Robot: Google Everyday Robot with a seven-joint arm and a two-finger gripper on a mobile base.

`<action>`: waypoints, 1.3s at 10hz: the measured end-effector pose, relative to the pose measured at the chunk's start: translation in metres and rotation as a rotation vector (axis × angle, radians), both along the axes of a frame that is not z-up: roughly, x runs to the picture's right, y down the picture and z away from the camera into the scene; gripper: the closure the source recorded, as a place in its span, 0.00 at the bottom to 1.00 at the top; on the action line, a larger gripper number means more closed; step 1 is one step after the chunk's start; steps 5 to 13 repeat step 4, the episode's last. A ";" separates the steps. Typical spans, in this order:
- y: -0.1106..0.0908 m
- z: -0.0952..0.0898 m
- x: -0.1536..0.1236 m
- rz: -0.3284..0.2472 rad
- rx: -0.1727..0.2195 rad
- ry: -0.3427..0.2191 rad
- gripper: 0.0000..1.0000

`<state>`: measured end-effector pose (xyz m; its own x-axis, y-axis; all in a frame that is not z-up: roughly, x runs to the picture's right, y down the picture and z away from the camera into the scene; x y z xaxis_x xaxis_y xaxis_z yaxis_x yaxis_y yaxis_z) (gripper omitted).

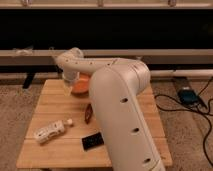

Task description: Push the ceramic bowl across the table

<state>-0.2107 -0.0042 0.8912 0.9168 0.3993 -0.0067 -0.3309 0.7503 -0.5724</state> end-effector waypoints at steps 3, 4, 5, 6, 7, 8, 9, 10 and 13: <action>0.001 -0.001 -0.002 -0.002 -0.006 -0.016 0.20; 0.001 -0.001 -0.003 -0.002 -0.006 -0.017 0.20; 0.001 -0.001 -0.003 -0.002 -0.006 -0.017 0.20; 0.001 -0.001 -0.003 -0.002 -0.006 -0.017 0.20; 0.001 -0.001 -0.003 -0.002 -0.006 -0.017 0.20; 0.001 -0.001 -0.003 -0.002 -0.006 -0.017 0.20; 0.001 -0.001 -0.003 -0.002 -0.006 -0.017 0.20; 0.001 -0.001 -0.003 -0.002 -0.006 -0.017 0.20; 0.001 -0.001 -0.003 -0.002 -0.006 -0.017 0.20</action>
